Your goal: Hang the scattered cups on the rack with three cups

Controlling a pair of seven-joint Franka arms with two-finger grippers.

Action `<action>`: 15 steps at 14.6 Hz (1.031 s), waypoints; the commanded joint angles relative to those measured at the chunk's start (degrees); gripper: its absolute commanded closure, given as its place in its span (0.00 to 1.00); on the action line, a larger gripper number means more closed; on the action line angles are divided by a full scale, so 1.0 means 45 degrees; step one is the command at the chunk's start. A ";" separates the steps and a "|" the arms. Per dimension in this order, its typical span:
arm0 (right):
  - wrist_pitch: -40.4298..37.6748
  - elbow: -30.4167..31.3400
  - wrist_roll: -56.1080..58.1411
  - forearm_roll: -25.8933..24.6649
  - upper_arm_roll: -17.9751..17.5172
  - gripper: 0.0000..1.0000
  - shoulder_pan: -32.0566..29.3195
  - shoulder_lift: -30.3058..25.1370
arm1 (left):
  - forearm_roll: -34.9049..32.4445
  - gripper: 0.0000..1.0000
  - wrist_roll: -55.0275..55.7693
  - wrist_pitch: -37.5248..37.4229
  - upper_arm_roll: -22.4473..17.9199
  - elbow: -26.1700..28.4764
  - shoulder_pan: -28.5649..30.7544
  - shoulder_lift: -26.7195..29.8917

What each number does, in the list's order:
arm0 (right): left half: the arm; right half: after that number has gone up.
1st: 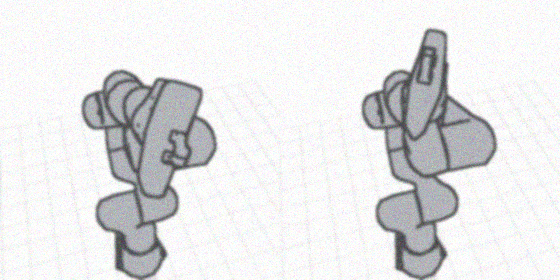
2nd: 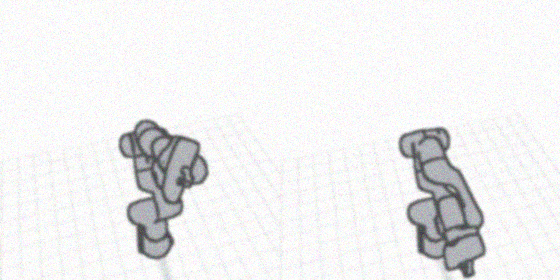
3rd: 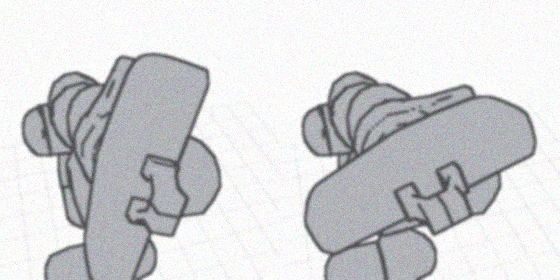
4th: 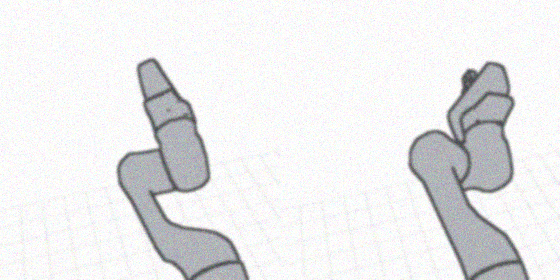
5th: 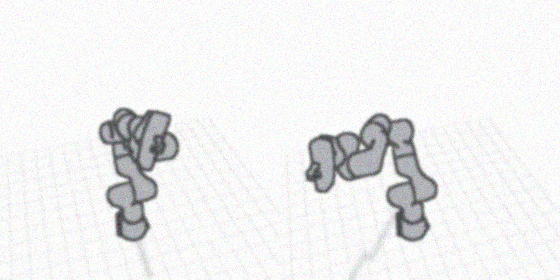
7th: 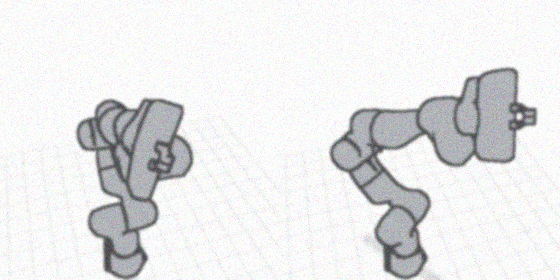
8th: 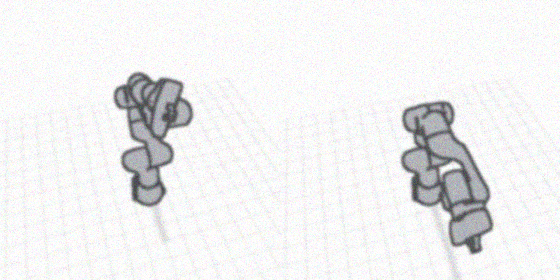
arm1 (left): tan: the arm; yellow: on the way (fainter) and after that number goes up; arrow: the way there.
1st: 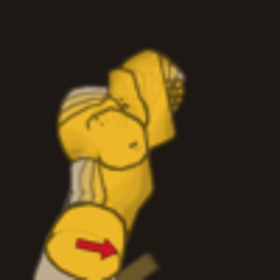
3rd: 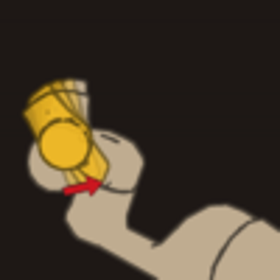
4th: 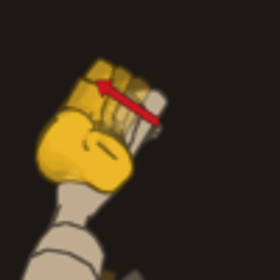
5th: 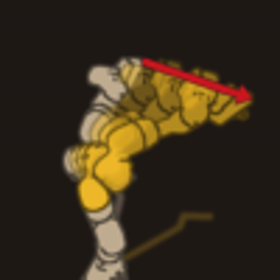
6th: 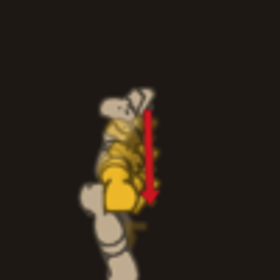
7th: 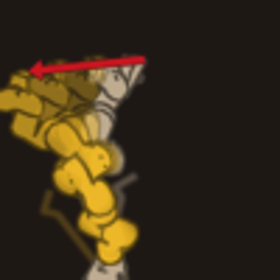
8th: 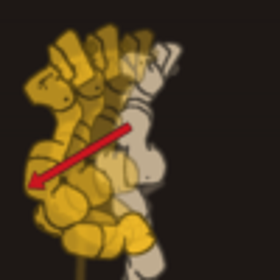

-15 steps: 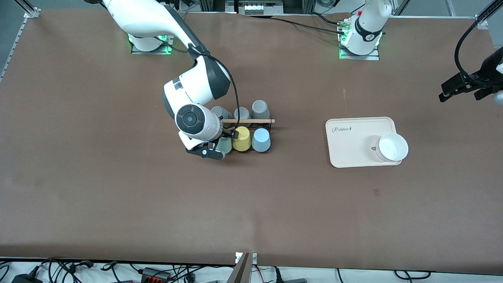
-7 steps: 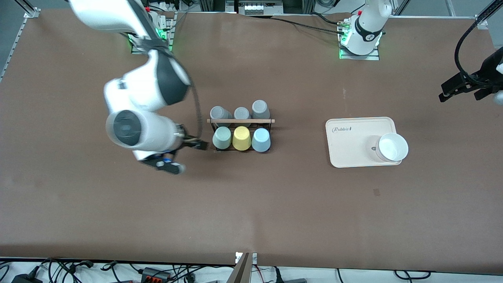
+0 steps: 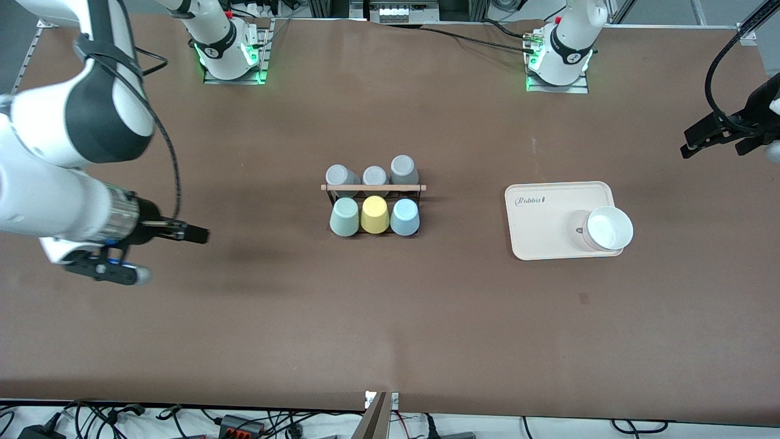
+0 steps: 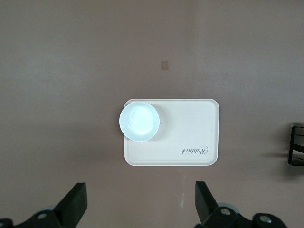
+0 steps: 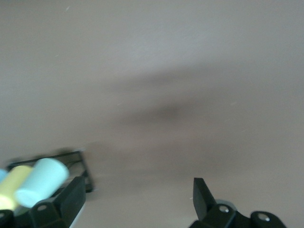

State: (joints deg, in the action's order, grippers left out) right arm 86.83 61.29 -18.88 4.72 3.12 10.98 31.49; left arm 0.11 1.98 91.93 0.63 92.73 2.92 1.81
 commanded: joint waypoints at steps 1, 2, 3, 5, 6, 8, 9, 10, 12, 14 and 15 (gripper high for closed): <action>-0.0136 -0.0006 0.1203 -0.0463 -0.0147 0.00 -0.0601 -0.0298 | -0.0160 0.00 -0.0186 -0.0039 0.0017 -0.0119 0.0035 -0.0030; 0.0019 0.0148 0.1750 -0.0482 -0.0147 0.00 -0.0934 -0.0821 | -0.0160 0.00 -0.0186 -0.0039 0.0017 -0.0119 0.0035 -0.0030; 0.0059 0.0711 0.2316 -0.0444 -0.0127 0.00 -0.1169 -0.1194 | -0.0160 0.00 -0.0186 -0.0039 0.0017 -0.0119 0.0035 -0.0030; 0.1185 0.2136 0.3139 -0.0559 -0.0049 0.00 -0.1794 -0.2248 | -0.0160 0.00 -0.0186 -0.0039 0.0017 -0.0100 0.0035 -0.0030; 0.1695 0.2742 0.3509 -0.0599 -0.0049 0.00 -0.2144 -0.2832 | -0.0160 0.00 -0.0186 -0.0039 0.0017 -0.0100 0.0035 -0.0030; 0.1778 0.3138 0.4135 -0.0619 -0.0049 0.00 -0.2517 -0.3364 | -0.0160 0.00 -0.0186 -0.0039 0.0017 -0.0100 0.0035 -0.0030; 0.1759 0.3138 0.4370 -0.0619 -0.0049 0.00 -0.2558 -0.3540 | -0.0141 0.00 -0.0186 -0.0039 0.0017 -0.0100 0.0035 -0.0030; 0.1758 0.3138 0.4566 -0.0658 -0.0049 0.00 -0.2558 -0.3599 | -0.0141 0.00 -0.0186 -0.0039 0.0017 -0.0100 0.0035 -0.0030; 0.1758 0.3274 0.4899 -0.0736 -0.0049 0.00 -0.2597 -0.3697 | -0.0141 0.00 -0.0205 -0.0039 0.0017 -0.0022 0.0035 0.0009; 0.1720 0.3372 0.4919 -0.0911 -0.0049 0.00 -0.2578 -0.3795 | -0.0102 0.00 -0.0205 -0.0059 0.0017 -0.0022 0.0055 0.0028; 0.1719 0.3585 0.4919 -0.0951 -0.0049 0.00 -0.2539 -0.4008 | -0.0082 0.00 -0.0225 -0.0059 0.0017 -0.0022 0.0055 0.0029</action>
State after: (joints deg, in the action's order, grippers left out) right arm 93.44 74.12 1.96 1.61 3.26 -0.55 16.00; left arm 0.11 1.98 91.92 0.63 92.77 2.92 1.78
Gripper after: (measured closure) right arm 0.000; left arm 0.000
